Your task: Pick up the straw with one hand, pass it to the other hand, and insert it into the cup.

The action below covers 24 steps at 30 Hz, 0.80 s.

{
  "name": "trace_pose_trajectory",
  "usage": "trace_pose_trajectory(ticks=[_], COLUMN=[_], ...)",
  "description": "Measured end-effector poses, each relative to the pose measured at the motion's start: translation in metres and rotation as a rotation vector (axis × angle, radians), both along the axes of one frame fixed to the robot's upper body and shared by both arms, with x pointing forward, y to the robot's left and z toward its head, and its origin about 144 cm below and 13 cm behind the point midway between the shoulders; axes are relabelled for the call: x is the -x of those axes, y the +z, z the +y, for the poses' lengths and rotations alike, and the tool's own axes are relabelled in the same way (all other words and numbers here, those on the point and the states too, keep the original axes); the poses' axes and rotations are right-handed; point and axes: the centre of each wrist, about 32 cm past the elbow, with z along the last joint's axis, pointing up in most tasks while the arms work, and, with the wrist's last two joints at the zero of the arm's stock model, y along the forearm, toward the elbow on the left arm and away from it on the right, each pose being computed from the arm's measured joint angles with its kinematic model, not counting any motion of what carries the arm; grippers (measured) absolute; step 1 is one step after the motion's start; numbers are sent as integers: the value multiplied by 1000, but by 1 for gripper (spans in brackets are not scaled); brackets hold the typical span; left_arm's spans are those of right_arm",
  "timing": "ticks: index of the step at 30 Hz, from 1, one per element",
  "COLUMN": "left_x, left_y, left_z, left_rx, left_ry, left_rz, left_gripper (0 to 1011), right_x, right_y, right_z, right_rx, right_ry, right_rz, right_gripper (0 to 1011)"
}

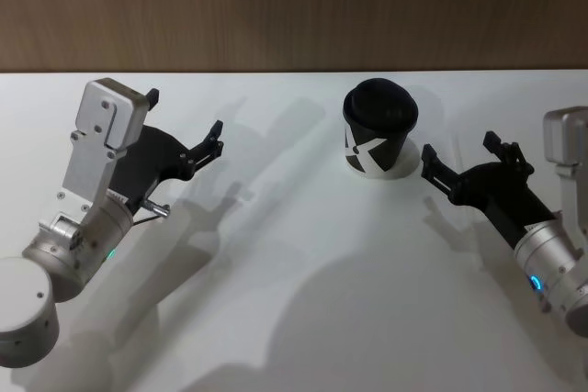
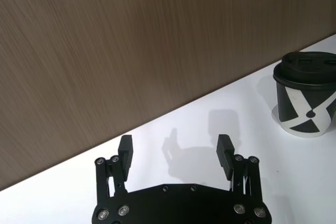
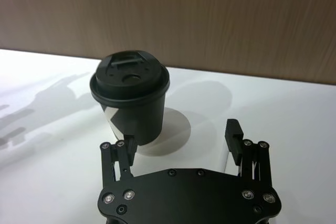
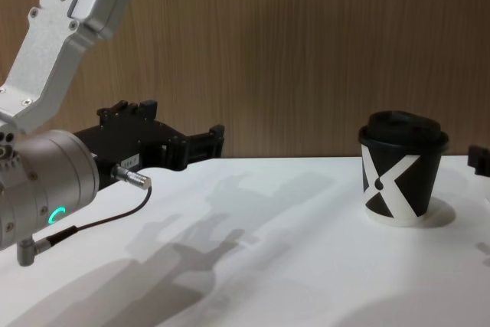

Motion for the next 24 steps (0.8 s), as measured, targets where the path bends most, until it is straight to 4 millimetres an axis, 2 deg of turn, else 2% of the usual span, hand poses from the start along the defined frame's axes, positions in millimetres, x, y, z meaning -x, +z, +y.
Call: trace_pose_trajectory(ticks=[24], left_x=[0], left_y=[0], left_z=[0], left_rx=[0], left_ry=[0], left_rz=[0], left_gripper=[1003], right_x=[11], right_y=[-7], right_z=[-9], right_rx=[23], right_ry=[-40], right_rz=[119], right_gripper=[1001])
